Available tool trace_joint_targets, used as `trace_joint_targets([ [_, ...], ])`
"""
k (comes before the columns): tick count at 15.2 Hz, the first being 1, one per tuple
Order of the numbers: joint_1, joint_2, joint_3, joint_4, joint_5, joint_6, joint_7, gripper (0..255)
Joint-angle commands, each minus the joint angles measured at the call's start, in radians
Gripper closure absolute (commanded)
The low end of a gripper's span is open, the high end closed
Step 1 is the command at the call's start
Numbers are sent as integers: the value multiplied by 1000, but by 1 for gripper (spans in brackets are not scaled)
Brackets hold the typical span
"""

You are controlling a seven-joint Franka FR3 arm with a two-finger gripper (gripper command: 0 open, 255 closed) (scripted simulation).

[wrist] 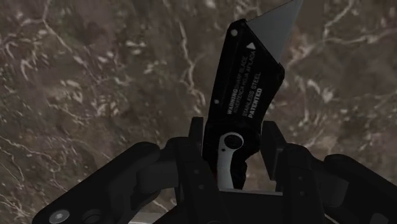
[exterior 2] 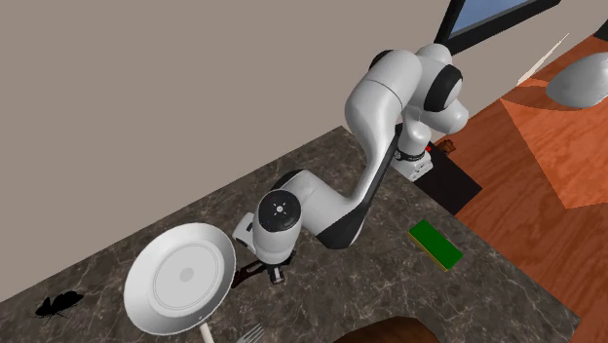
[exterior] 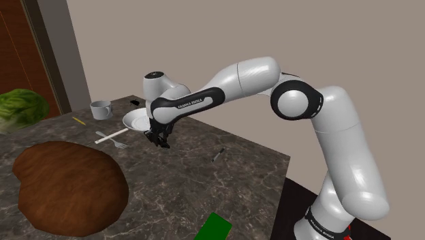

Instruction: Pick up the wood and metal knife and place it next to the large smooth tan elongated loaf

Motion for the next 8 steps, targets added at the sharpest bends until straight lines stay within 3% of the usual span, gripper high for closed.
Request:
trace_joint_targets([
  [1, 0, 1, 0, 0, 0, 1, 0, 255],
  [3, 0, 1, 0, 0, 0, 1, 0, 255],
  [4, 0, 1, 0, 0, 0, 1, 0, 0],
  [8, 0, 1, 0, 0, 0, 1, 0, 0],
])
